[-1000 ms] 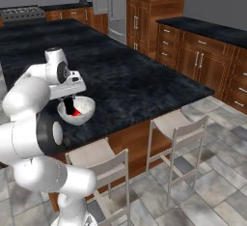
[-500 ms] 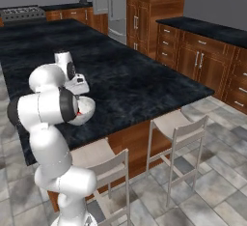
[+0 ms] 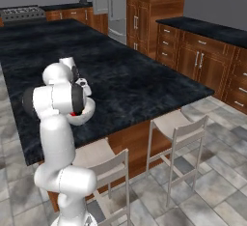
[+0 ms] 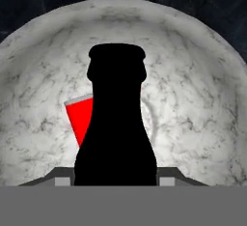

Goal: Open the fridge, grab two sodas, and place both sodas inside the bowl with ice on the dining counter.

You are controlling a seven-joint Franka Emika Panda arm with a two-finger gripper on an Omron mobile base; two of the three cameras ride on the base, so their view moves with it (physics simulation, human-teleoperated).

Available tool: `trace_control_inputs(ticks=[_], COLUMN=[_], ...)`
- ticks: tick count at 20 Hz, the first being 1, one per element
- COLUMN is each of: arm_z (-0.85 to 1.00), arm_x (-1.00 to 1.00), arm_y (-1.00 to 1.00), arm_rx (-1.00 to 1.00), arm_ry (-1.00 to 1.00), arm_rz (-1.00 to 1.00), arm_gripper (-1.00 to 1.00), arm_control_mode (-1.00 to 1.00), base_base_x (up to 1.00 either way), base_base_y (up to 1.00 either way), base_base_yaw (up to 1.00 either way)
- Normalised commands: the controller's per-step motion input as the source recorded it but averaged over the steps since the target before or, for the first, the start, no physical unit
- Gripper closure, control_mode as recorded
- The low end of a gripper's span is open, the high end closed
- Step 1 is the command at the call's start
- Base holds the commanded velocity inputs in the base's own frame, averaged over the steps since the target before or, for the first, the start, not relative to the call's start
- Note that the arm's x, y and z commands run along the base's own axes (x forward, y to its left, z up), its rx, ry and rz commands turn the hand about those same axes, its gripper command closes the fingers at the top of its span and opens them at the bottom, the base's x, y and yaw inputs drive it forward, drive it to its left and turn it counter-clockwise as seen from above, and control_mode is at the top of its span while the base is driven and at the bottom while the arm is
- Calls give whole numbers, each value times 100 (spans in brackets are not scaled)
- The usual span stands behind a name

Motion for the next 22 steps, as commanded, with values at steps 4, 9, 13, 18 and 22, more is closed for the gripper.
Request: trace_control_inputs(ticks=[4,9,13,18,22], arm_z=[-31,-13,-1,10,26], arm_x=[26,0,-49,-30,-47], arm_y=[6,-1,0,-3,-31], arm_rx=[0,0,2,7,11], arm_ry=[0,-2,-8,-8,-16], arm_rz=[2,2,0,0,0], arm_gripper=[-100,-100,-100,-100,-100], arm_control_mode=[-100,-100,-100,-100,-100], base_base_x=[0,0,0,0,0], base_base_y=[0,0,0,0,0], base_base_yaw=[0,0,0,0,0])
